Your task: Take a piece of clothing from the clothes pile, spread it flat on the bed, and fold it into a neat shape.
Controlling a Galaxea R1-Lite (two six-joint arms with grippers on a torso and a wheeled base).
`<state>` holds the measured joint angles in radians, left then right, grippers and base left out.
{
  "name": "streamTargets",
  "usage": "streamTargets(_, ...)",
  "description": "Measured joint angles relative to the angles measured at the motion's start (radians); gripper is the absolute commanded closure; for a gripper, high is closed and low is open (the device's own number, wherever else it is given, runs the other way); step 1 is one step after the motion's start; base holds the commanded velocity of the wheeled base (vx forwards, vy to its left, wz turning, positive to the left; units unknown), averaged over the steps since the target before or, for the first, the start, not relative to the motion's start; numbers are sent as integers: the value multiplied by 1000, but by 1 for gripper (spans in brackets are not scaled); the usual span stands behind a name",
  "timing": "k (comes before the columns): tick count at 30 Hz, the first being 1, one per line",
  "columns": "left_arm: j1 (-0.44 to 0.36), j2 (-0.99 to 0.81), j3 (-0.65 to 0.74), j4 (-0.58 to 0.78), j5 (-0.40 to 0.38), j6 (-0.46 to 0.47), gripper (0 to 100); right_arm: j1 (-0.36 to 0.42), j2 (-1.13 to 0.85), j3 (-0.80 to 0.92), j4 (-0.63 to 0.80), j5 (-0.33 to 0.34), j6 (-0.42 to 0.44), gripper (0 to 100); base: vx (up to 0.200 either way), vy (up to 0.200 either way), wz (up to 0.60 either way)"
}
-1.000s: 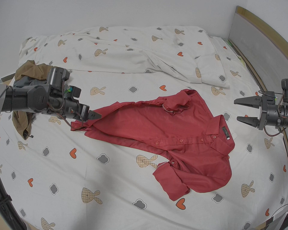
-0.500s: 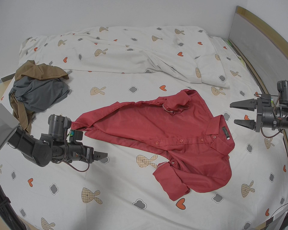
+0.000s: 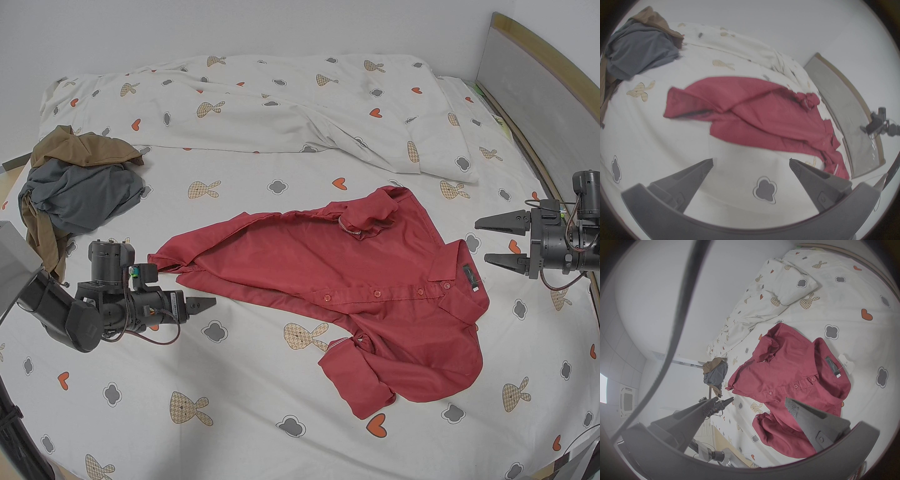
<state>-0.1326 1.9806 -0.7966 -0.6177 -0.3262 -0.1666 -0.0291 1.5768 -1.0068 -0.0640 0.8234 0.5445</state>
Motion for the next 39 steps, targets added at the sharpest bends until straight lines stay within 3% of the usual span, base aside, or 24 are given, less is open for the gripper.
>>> streamTargets(9, 37, 16, -6, -152, -122, -178, 0, 13, 5, 3, 0, 0, -1, 0, 0, 0, 0)
streamTargets(32, 78, 129, -82, -182, -136, -182, 0, 23, 16, 5, 0, 0, -1, 0, 0, 0, 0)
streamTargets(33, 79, 135, -87, -183, -136, -181, 100, 23, 17, 5, 0, -1, -1, 0, 0, 0, 0)
streamTargets(39, 80, 157, -103, -183, -136, -181, 100, 24, 22, 5, 0, -1, -1, 0, 0, 0, 0)
